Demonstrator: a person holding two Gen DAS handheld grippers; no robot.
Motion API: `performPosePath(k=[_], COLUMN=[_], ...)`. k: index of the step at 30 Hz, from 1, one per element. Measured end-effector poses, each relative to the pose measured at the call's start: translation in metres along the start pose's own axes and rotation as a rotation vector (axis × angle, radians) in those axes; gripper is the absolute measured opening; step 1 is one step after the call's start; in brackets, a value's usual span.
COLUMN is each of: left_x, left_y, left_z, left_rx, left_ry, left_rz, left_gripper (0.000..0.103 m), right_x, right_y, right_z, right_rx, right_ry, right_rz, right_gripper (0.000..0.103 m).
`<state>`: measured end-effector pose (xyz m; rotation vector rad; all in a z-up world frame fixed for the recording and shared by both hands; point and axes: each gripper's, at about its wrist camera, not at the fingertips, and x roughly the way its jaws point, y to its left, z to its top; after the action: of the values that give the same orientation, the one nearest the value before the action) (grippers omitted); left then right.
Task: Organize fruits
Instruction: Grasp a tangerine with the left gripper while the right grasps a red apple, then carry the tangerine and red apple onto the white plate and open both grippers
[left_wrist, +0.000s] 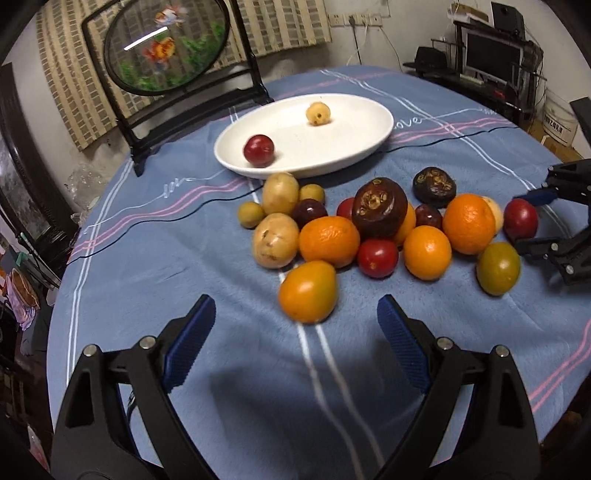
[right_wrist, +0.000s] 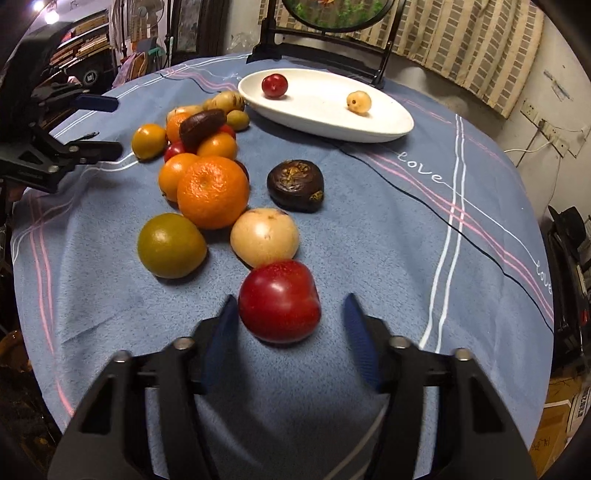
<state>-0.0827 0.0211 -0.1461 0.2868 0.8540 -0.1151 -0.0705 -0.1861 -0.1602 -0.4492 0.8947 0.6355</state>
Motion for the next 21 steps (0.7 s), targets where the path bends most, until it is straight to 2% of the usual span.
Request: performPosePath(k=[2, 6, 7, 8, 10, 15, 21], left_x=[0.011, 0.031, 0.035, 0.038, 0.042, 0.031, 0.004], left_y=[0.0, 0.002, 0.002, 0.001, 0.002, -0.003, 0.012], left_z=[0.005, 0.01, 0.01, 0.01, 0.011, 0.004, -0.001], left_rx=[-0.005, -0.022, -0.021, -0.018, -0.026, 0.008, -0.043], left_ry=[0.016, 0.059, 0.064, 0.072, 0.083, 0.036, -0.011], left_rz=[-0.009, -0.022, -0.029, -0.038, -0.079, -0.071, -0.078], left_gripper=[0.091, 0.088, 0.079, 0.061, 0.039, 0.039, 0.039], right_x=[0.0, 0.0, 0.0, 0.0, 0.0, -0.002, -0.015], right_y=[0.002, 0.004, 0.003, 0.002, 0.001, 0.001, 0.002], right_z=[0.001, 0.003, 0.002, 0.002, 0.002, 0.001, 0.0], right_rx=[-0.017, -0.037, -0.033, -0.029, -0.02, 0.01, 0.044], right_ry=[0.002, 0.006, 0.007, 0.007, 0.005, 0.004, -0.015], right_rz=[0.008, 0.004, 0.008, 0.011, 0.012, 0.004, -0.01], right_gripper=[0.043, 0.043, 0.043, 0.043, 0.043, 0.042, 0.042])
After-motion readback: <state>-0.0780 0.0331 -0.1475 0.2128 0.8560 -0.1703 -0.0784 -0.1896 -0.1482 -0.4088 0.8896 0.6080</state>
